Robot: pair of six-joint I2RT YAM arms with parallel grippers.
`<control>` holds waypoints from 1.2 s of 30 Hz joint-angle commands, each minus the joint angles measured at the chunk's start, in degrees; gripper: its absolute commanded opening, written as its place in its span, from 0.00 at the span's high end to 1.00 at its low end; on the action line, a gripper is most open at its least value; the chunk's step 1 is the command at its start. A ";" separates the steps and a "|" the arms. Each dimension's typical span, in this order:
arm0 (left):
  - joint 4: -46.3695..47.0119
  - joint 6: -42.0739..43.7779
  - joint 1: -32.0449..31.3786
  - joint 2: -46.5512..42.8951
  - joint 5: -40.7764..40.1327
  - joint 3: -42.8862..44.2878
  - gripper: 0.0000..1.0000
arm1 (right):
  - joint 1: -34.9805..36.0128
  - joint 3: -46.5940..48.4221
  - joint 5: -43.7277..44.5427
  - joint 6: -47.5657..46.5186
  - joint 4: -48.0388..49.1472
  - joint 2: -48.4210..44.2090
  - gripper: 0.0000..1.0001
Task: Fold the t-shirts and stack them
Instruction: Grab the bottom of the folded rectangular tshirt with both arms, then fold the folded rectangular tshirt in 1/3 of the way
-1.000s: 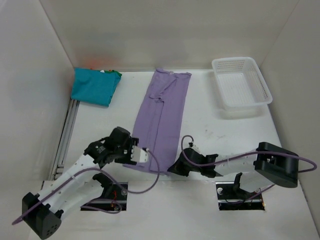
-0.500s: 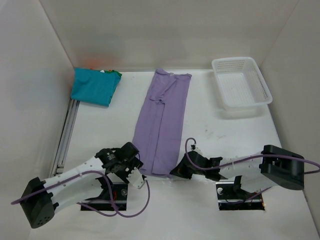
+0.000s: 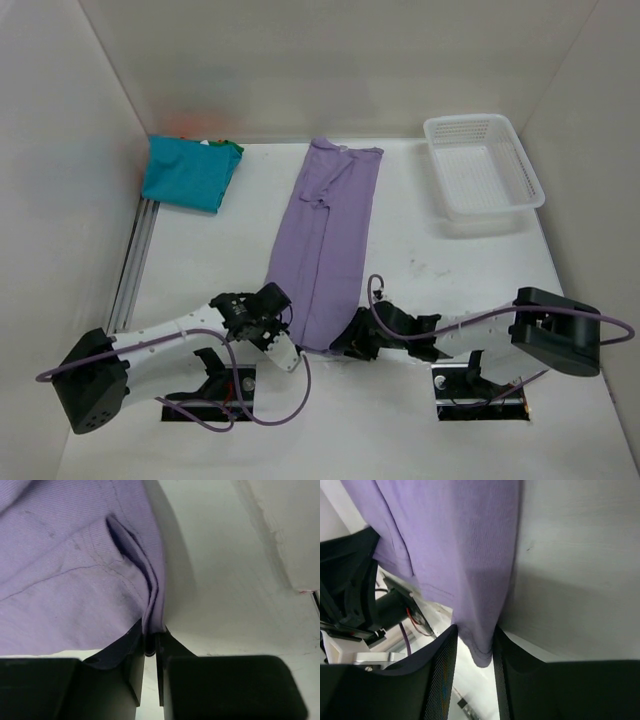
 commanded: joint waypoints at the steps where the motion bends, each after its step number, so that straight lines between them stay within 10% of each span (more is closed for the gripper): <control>1: 0.80 -3.22 0.35 -0.40 3.26 0.14 0.92 | 0.17 0.09 -3.14 -1.97 -4.15 3.00 0.62; 8: -1.65 -9.01 4.12 -3.66 5.18 5.05 1.00 | 0.17 1.32 -4.47 -1.80 -6.69 -0.68 0.98; 20: 0.53 -14.82 26.27 16.18 16.00 33.78 0.99 | -23.09 22.13 -9.38 -25.24 -28.85 -6.50 0.98; 36: 12.14 -20.27 30.23 45.99 11.26 57.97 0.95 | -44.73 47.27 -20.37 -40.55 -30.61 19.69 0.97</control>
